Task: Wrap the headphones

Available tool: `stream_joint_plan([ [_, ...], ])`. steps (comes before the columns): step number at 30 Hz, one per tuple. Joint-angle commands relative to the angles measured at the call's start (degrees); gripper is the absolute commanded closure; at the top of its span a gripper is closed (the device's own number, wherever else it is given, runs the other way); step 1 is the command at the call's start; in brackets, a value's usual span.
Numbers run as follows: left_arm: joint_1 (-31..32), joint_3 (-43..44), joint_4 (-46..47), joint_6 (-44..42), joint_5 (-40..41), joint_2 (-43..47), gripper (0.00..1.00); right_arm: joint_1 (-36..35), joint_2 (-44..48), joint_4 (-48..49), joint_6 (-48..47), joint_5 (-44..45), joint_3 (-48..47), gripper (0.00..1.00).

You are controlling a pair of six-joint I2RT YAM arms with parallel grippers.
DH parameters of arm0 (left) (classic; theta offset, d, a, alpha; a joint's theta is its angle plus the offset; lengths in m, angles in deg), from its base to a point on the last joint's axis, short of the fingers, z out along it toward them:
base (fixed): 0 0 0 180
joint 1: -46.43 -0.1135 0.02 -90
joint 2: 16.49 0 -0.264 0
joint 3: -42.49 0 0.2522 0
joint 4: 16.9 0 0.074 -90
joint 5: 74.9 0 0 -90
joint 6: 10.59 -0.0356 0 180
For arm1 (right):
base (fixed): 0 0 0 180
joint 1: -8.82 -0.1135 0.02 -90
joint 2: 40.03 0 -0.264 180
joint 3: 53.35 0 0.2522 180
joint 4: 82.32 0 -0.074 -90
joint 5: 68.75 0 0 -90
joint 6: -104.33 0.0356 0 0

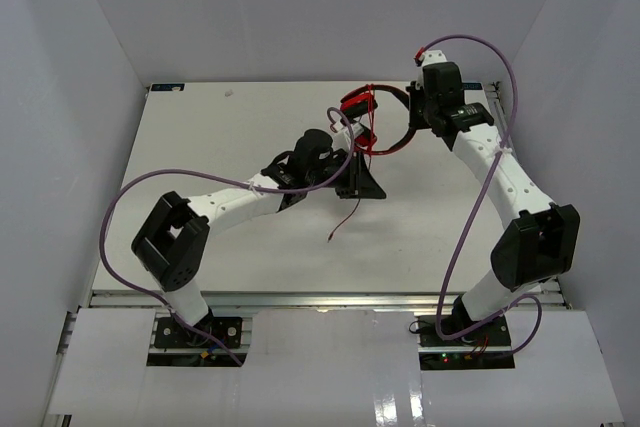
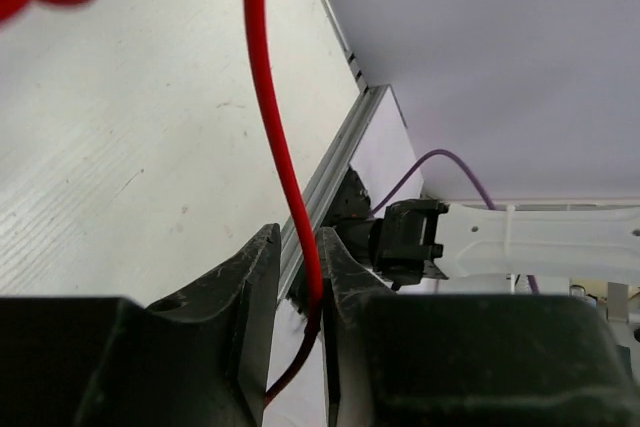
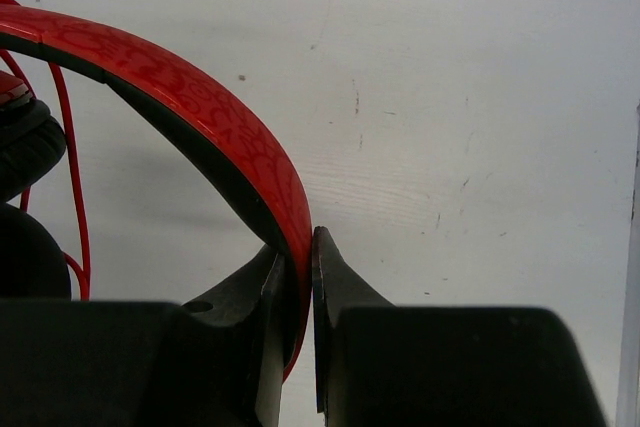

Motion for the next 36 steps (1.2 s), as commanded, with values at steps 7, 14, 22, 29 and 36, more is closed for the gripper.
stream_joint_plan([
  [7,4.78,-12.14,11.49,-5.37,8.54,6.64,0.9,3.95,2.67,2.2,8.01,-10.78,-2.44,0.92],
  [14,4.99,-19.83,19.45,-5.8,10.85,8.03,0.99,7.87,4.84,2.21,10.26,-18.49,-0.66,0.92],
  [22,4.43,-23.5,22.74,-7.37,12.07,7.71,1.0,9.34,9.36,2.58,9.71,-24.74,3.06,0.92],
  [29,2.0,-27.18,28.68,-8.11,8.33,6.14,1.0,10.19,13.29,3.17,7.98,-35.52,6.56,0.92],
  [36,1.31,-24.39,29.74,-12.38,2.4,3.52,0.95,10.11,15.99,6.48,2.14,-47.47,11.17,0.92],
])
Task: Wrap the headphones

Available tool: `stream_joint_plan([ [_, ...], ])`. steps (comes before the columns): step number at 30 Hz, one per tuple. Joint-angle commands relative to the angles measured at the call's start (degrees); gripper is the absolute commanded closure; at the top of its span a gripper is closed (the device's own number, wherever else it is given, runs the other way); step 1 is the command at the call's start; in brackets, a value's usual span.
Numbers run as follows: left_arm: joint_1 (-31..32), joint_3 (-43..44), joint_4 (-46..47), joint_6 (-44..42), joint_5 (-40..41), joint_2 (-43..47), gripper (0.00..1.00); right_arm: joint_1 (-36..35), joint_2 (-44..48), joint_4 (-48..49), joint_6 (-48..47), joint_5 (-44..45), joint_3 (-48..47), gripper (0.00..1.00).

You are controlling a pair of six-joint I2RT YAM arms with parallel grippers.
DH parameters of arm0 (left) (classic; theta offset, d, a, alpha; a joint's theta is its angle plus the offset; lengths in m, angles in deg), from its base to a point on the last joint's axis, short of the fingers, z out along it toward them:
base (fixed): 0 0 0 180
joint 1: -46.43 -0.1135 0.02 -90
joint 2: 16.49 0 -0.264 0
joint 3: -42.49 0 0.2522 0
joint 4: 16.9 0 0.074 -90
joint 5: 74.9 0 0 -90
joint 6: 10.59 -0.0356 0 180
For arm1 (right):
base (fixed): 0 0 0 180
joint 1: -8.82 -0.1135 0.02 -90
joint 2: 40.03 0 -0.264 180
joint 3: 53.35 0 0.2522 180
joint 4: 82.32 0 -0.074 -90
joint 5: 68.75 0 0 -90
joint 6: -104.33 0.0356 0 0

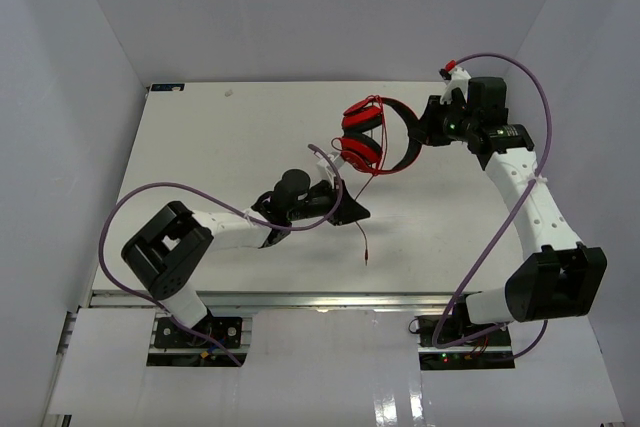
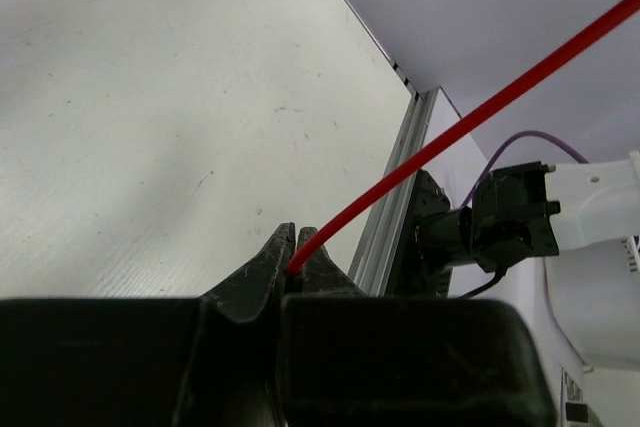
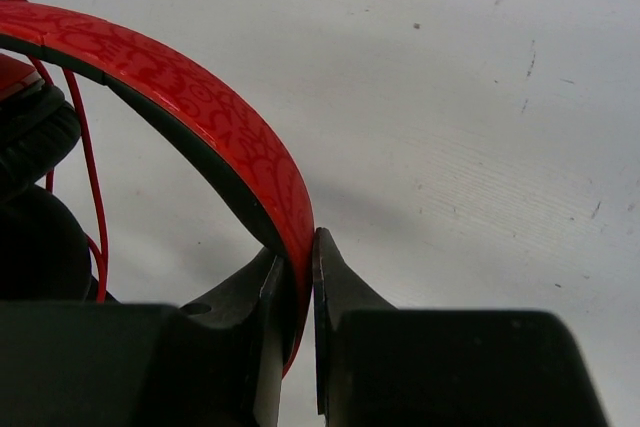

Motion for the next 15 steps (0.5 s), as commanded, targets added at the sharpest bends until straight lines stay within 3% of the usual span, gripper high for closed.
stream_joint_plan([
  [1,-1.46,1.38,-1.08,-4.25,-5.13,-1.02,0.94,0.12,5.07,7.34,-2.85,-14.09,1.75,0.92],
  [15,-11.91,3.17,-4.68,-13.58,-12.66,-3.28,0.87,-0.71,8.68,3.9,-15.54,-14.2,6.97,0.92],
])
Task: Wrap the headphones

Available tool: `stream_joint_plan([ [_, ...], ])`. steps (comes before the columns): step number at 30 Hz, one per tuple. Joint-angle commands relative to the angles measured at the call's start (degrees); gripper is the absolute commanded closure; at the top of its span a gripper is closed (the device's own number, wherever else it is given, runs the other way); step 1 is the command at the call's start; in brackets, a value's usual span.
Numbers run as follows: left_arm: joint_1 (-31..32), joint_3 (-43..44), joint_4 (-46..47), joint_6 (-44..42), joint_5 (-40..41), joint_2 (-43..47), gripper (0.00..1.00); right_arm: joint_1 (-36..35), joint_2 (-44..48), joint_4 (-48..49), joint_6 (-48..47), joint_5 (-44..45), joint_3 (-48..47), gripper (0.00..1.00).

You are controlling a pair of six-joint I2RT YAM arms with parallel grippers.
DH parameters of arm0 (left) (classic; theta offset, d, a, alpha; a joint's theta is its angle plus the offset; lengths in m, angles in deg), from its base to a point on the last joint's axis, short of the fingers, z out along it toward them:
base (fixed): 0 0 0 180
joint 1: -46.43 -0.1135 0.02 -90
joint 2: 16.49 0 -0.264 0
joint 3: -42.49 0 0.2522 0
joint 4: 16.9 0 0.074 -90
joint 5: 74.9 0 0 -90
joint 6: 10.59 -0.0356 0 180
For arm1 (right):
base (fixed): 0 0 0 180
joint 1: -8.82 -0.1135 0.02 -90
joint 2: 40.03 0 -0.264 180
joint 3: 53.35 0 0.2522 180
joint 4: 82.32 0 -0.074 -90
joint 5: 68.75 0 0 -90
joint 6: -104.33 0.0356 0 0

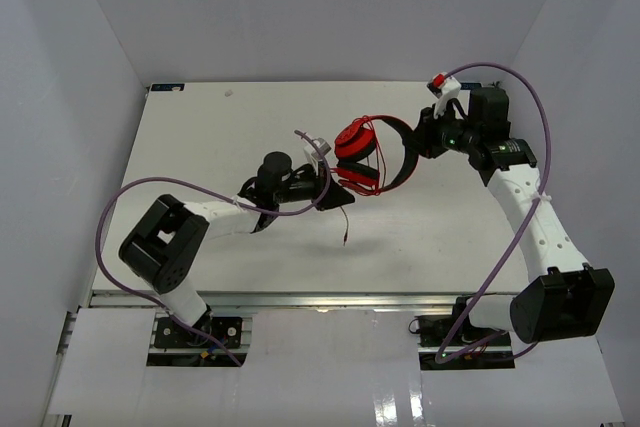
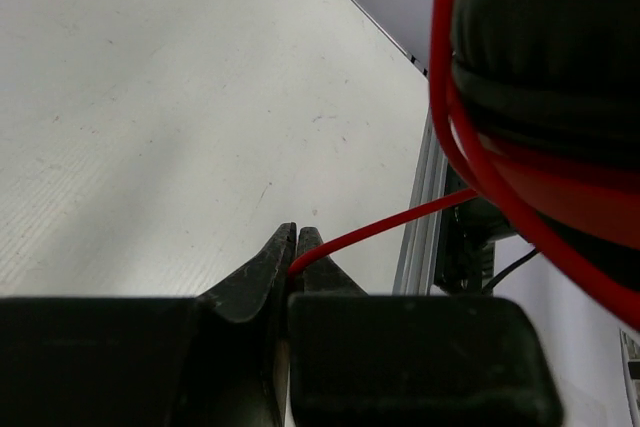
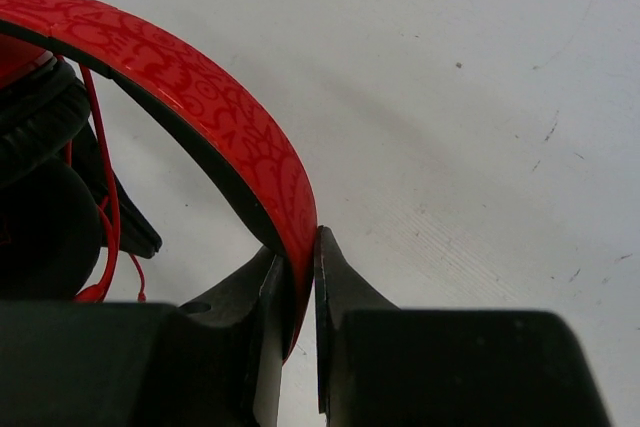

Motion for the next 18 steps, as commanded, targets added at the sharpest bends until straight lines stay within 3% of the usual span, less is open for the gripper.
stream_joint_plan([
  [1,-2.56,1.89,-5.25,-5.07,-1.86,-2.97,0.88,-0.55,2.43,0.4,-2.29,-5.64,1.72,0.92],
  [13,-4.51,4.51,-7.13,-10.43,-7.97,-8.79,0.78,-2.51,1.17,0.7,-8.53,-8.69,5.35,0.92],
  [18,-6.91,7.63,-12.62,-15.5,-8.61,-10.29,0.76,-3.87,-0.63,0.23,-13.18,-6.61,6.86,0.92],
])
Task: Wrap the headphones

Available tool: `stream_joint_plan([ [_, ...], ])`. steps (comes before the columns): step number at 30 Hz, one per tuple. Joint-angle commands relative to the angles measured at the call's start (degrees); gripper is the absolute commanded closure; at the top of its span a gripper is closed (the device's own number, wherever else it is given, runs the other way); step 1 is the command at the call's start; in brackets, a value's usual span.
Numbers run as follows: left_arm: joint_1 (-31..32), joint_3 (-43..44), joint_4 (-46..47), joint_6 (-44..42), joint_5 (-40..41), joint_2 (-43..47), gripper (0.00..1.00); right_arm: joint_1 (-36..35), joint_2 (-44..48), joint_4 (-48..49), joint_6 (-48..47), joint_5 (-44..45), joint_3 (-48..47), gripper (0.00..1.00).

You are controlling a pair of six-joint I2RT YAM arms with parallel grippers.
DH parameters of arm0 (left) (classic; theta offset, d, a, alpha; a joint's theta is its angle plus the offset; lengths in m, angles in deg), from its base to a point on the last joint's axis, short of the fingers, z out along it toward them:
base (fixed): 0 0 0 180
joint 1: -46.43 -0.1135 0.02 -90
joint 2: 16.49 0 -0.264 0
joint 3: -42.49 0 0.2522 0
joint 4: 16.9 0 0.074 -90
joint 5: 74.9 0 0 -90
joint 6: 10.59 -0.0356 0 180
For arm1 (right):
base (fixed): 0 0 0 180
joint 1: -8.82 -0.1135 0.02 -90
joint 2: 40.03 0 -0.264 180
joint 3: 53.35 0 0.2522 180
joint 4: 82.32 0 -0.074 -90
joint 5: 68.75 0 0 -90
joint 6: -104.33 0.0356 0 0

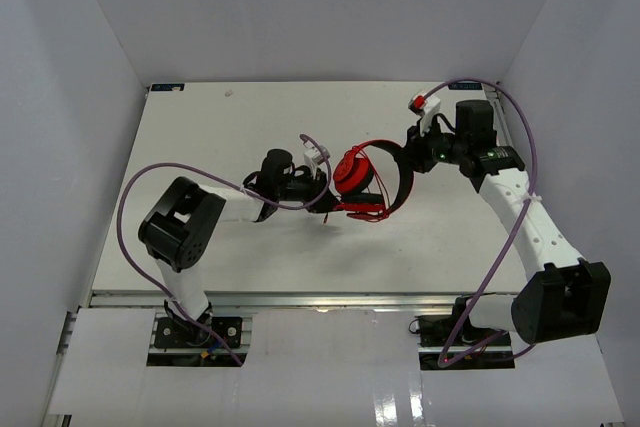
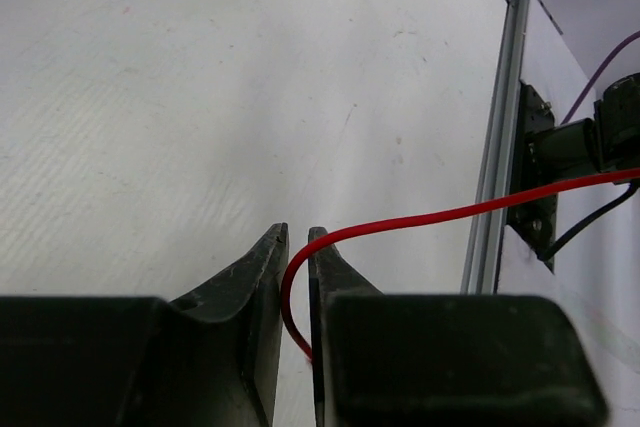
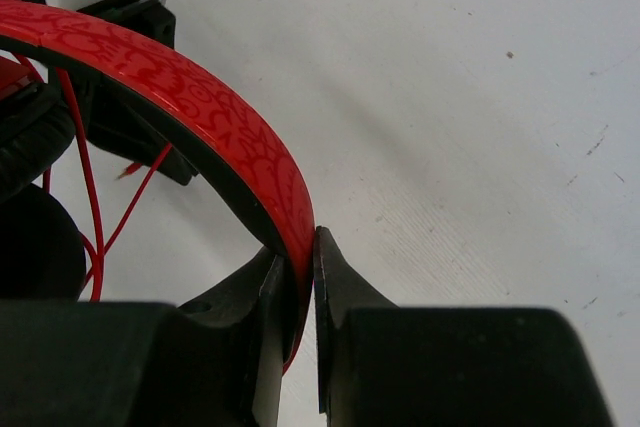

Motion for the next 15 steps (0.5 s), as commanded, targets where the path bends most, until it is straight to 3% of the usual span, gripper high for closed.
stream_joint_plan([
  [1,-2.63,4.94,-5.93,-6.12,-0.89,-1.34,0.76,-1.54,-0.93,0.61,-3.37,-2.71,1.74,0.92],
  [15,-6.6,15.72,-17.95,-10.89,-3.04,-12.49,0.8,-8.76,-12.97,10.42,0.05,10.37,5.95,0.92],
])
